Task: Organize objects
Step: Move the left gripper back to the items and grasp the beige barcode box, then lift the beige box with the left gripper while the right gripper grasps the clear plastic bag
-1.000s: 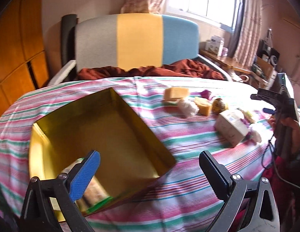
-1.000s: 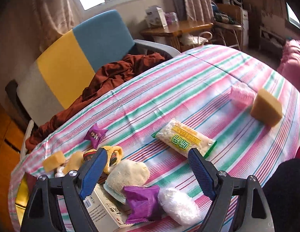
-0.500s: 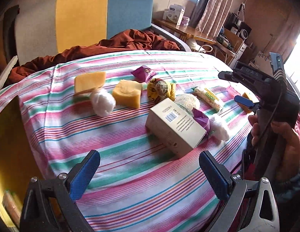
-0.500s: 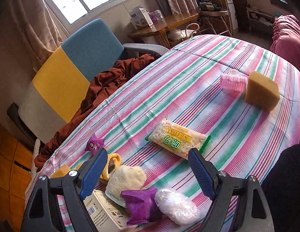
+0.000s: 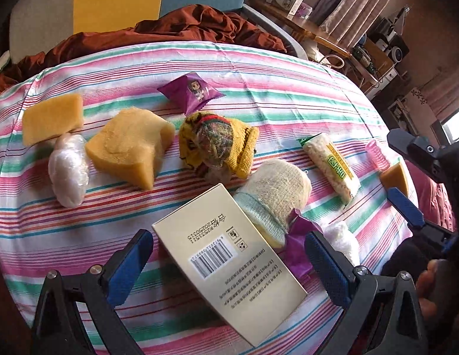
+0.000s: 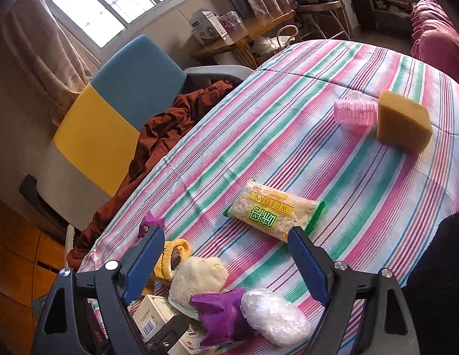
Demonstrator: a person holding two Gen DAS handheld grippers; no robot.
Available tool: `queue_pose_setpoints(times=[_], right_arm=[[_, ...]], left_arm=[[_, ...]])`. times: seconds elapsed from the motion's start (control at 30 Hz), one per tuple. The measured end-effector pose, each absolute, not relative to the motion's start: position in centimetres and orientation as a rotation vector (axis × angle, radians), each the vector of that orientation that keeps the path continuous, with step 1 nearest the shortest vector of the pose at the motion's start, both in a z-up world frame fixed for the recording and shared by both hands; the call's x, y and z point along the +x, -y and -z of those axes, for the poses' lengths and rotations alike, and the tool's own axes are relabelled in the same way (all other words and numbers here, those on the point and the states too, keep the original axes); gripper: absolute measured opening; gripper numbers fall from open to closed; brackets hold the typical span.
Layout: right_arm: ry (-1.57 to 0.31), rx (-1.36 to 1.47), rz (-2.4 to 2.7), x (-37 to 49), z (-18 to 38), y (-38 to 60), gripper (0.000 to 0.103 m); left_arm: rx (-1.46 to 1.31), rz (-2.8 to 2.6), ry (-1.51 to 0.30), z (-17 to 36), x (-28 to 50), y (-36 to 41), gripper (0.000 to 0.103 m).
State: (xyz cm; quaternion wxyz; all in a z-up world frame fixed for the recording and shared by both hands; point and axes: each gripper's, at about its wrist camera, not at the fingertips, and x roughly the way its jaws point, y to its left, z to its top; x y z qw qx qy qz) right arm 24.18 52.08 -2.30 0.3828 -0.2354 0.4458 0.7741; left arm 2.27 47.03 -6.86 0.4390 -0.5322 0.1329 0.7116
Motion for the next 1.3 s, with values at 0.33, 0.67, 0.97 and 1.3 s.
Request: queue_pose_setpoints(times=[0.33, 0.67, 0.97, 1.3], right_arm=[[-1.234, -0.558, -1.880, 25.9, 3.5, -53.1, 0.087], [-1.224, -0.658, -1.837, 25.1, 4.5, -53.1, 0.087], [-1.197, -0.741, -1.836, 24.2, 5.1, -52.9, 0.087], [-1.189, -0.821, -1.905, 22.7, 5.3, -52.3, 0.087]], left_arm=[[-1.248, -1.722, -0.331, 7.3, 2.5, -41.3, 0.058], [-1.120, -1.768, -0.415, 8.4, 5.4, -35.3, 0.053], [-1.122, -1.740, -0.408, 7.4, 5.2, -35.8, 0.070], [-1.108, -1.726, -0.456, 8.2, 5.1, -37.0, 0.052]])
